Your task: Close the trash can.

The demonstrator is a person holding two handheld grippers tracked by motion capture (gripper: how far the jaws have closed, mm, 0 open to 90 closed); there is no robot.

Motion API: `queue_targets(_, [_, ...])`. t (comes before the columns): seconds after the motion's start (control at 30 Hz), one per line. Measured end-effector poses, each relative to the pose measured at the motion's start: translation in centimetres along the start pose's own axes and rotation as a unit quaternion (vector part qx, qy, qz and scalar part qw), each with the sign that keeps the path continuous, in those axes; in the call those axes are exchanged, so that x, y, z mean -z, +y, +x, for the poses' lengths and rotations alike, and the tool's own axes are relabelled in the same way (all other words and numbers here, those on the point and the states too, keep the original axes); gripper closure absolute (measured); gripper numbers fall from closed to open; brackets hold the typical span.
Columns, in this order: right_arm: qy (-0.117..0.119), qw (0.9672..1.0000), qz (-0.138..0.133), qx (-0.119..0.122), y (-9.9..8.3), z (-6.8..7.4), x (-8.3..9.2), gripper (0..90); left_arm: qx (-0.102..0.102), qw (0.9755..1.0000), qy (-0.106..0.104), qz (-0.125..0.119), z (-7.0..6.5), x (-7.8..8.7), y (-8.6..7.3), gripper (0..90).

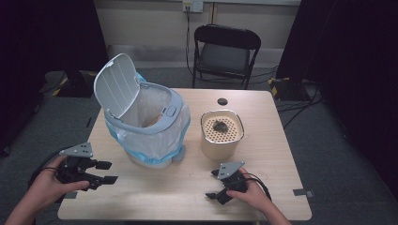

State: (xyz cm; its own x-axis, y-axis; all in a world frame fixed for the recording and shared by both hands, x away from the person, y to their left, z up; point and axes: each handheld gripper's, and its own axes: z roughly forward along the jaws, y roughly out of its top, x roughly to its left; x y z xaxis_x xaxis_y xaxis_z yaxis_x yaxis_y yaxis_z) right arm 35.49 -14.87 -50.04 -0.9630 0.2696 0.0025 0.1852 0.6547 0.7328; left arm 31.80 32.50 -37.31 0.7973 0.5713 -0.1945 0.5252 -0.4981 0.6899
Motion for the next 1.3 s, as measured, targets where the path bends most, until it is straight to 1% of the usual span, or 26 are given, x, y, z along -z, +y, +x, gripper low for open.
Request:
queue_targets(0.03, [0.0,1.0,0.0,0.0,0.0,0.0,0.0,13.8,0.004,1.0,0.003,-0.001,0.0,0.3,0.1,36.7])
queue_targets(0.07, [0.0,1.0,0.0,0.0,0.0,0.0,0.0,13.8,0.001,1.0,0.006,-0.002,0.1,0.7,0.3,36.8])
queue_targets(0.1, [-0.001,1.0,0.0,0.0,0.0,0.0,0.0,13.8,0.004,1.0,0.008,-0.003,0.2,1.1,0.4,37.0])
queue_targets(0.13, [-0.001,1.0,0.0,0.0,0.0,0.0,0.0,13.8,0.006,0.9999,0.007,-0.009,0.2,1.5,0.6,37.6])
queue_targets(0.23, [-0.002,1.0,0.0,-0.001,0.0,0.0,0.0,13.7,0.007,0.9999,0.011,-0.011,0.3,2.5,1.2,38.6])
queue_targets(0.27, [-0.002,1.0,0.0,-0.001,0.0,0.0,0.0,13.7,0.005,0.9998,0.014,-0.01,0.3,2.7,1.3,38.7])
queue_targets(0.4, [-0.002,1.0,0.0,0.0,0.0,0.0,0.0,13.8,0.008,0.9998,0.012,-0.013,0.3,3.8,2.1,39.2])
queue_targets(0.47, [-0.002,1.0,0.0,-0.001,0.0,0.0,0.0,13.7,0.001,0.9998,0.017,-0.013,0.2,4.3,2.4,39.2])
queue_targets(0.5, [-0.002,1.0,0.0,0.0,0.0,0.0,0.0,13.8,0.007,0.9998,0.015,-0.014,0.1,4.4,2.6,39.2])
queue_targets(0.53, [-0.002,1.0,0.0,0.0,0.0,0.0,0.0,13.8,0.006,0.9998,0.015,-0.014,0.1,4.6,2.8,39.2])
queue_targets(0.63, [-0.003,1.0,0.0,0.0,0.0,0.0,0.0,13.7,-0.003,0.9998,0.013,-0.016,0.0,5.0,3.3,39.1])
queue_targets(0.7, [-0.005,1.0,0.0,0.0,0.0,0.0,0.0,13.8,-0.003,0.9997,0.015,-0.018,-0.1,5.3,3.7,38.8])
queue_targets(0.77, [-0.005,1.0,0.0,0.0,0.0,0.0,0.0,13.8,-0.013,0.9995,0.018,-0.024,-0.1,5.7,4.2,38.8])
queue_targets(0.8, [-0.005,1.0,0.0,0.0,0.0,0.0,0.0,13.7,-0.011,0.9993,0.019,-0.029,0.0,5.9,4.5,39.0])
queue_targets(0.9, [-0.005,1.0,0.0,0.0,0.0,0.0,0.0,13.8,-0.014,0.9991,0.023,-0.034,0.2,6.4,5.3,39.7])
queue_targets(0.93, [-0.005,1.0,0.0,0.0,0.0,0.0,0.0,13.8,-0.015,0.999,0.021,-0.036,0.3,6.6,5.7,40.0])
queue_targets(0.97, [-0.005,1.0,0.0,0.001,0.0,0.0,0.0,13.8,-0.011,0.999,0.024,-0.037,0.3,6.8,6.0,40.1])
queue_targets(1.03, [-0.004,1.0,0.0,0.0,0.0,0.0,0.0,13.7,-0.014,0.9986,0.029,-0.041,0.5,7.0,6.6,40.5])
queue_targets(1.1, [-0.005,1.0,0.0,0.001,0.0,0.0,0.0,13.8,-0.01,0.9983,0.035,-0.045,0.8,7.4,7.2,40.6])
queue_targets(1.13, [-0.005,1.0,0.0,0.0,0.0,0.0,0.0,13.7,-0.013,0.9982,0.038,-0.044,0.9,7.5,7.6,40.7])
queue_targets(1.2, [-0.004,1.0,0.0,0.0,0.0,0.0,0.0,13.8,-0.011,0.9983,0.038,-0.044,1.0,7.5,8.1,41.4])
queue_targets(1.23, [-0.005,1.0,0.0,0.0,0.0,0.0,0.0,13.8,-0.015,0.9983,0.04,-0.04,1.1,7.6,8.4,41.3])
queue_targets(1.3, [-0.005,1.0,0.0,0.0,0.0,0.0,0.0,13.8,-0.017,0.9981,0.04,-0.043,1.2,7.7,9.0,41.3])
